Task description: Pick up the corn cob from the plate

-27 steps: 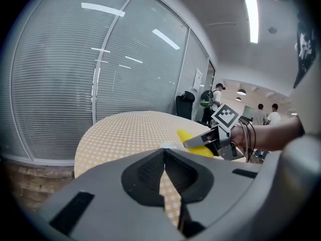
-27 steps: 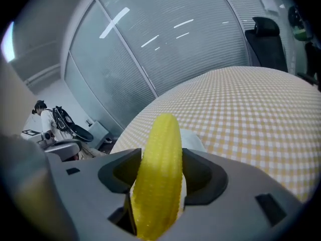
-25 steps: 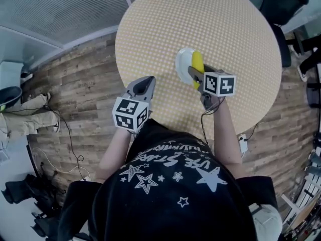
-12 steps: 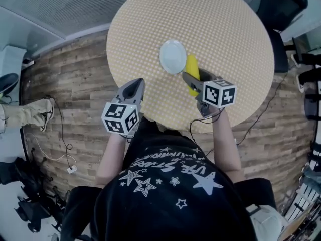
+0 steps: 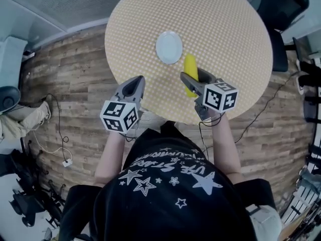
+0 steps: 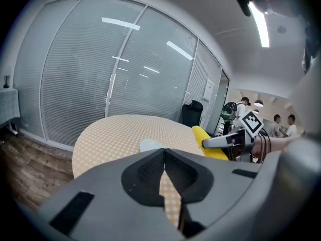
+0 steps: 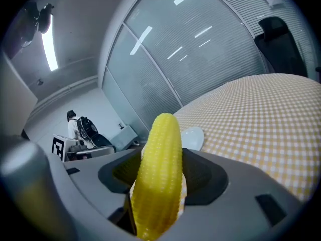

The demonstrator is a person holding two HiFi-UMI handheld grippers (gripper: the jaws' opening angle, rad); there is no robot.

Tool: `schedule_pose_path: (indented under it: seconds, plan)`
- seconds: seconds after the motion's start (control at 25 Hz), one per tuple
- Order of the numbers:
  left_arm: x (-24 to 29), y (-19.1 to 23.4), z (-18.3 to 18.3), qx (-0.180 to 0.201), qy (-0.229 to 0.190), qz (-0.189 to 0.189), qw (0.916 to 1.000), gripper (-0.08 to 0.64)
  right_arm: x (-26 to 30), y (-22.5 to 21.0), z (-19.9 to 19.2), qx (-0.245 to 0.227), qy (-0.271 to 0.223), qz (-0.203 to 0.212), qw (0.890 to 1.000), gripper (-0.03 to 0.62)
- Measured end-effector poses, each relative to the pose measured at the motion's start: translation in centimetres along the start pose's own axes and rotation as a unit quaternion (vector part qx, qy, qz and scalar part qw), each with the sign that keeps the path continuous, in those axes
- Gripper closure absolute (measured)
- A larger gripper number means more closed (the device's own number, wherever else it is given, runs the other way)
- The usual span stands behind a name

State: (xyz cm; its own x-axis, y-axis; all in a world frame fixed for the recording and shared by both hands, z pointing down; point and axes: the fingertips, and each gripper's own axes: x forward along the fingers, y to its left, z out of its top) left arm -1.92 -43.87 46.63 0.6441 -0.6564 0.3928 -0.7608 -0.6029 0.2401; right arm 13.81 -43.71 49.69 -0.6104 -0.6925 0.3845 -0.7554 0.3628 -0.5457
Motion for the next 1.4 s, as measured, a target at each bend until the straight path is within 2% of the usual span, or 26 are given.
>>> schedule_pose_path:
  seconds: [0.32, 0.76, 0.96, 1.4]
  plan:
    - [-0.8, -2.6, -1.9, 0.010, 0.002, -0.042, 0.9991, 0.552, -3.2, 2.0, -1.7, 0.011, -0.034, -0.007, 0.999, 0.328]
    - [-10.4, -6.4, -3.7, 0.026, -0.026, -0.066, 0.9972, 0.552, -9.4, 9.5, -7.0, 0.004, -0.063, -0.035, 0.997, 0.328]
    - [-14.3, -7.5, -4.8, 0.032, -0.035, -0.073, 0.9962, 0.552, -10.9, 12.9, -8.8, -0.005, -0.069, -0.033, 0.997, 0.328]
    - [-19.0, -10.3, -7.4, 0.036, -0.041, -0.104, 0.9931, 0.552, -14.3, 18.0, -12.9, 0.002, -0.090, -0.045, 0.995, 0.328]
